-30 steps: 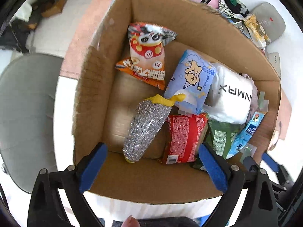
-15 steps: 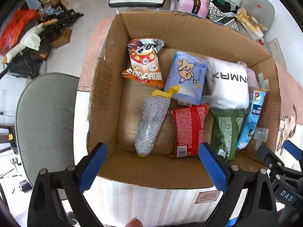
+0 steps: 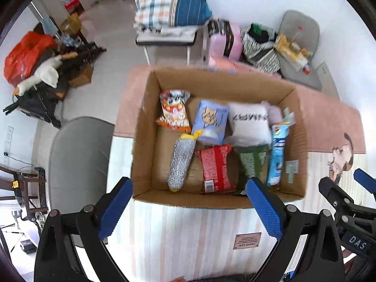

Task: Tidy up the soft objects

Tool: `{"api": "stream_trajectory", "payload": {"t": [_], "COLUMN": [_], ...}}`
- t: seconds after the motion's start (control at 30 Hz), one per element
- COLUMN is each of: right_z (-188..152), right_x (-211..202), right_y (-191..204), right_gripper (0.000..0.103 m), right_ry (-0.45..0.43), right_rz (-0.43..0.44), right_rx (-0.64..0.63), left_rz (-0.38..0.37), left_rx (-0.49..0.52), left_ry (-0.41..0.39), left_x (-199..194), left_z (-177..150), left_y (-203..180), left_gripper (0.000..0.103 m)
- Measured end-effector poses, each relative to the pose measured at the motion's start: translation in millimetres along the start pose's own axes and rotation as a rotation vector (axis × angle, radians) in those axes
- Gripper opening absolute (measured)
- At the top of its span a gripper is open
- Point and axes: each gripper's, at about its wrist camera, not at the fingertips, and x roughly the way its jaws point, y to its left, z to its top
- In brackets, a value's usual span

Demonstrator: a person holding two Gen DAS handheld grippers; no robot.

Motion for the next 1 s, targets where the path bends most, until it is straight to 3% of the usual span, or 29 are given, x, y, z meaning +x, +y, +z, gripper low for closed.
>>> {"api": "stream_trajectory", "payload": {"t": [0.5,1.0], "right_z": [-68,-110], "right_x": [-161,-250], "right_y": [-16,-19], "right_gripper": [0.103,0.103], "right_ry": [-0.214,-0.332], "right_rz": [0.045,0.025], "right_rx": [-0.008,-0.026], "left_rz": [-0.038,-0.048], "left_rx": [0.041,0.023], "left_ry": [-0.215,-0.272], "left_x": [-145,-191], "left_z": [-55,-84], "left_y": [-9,-4], "left_gripper": [0.099,0.099]}}
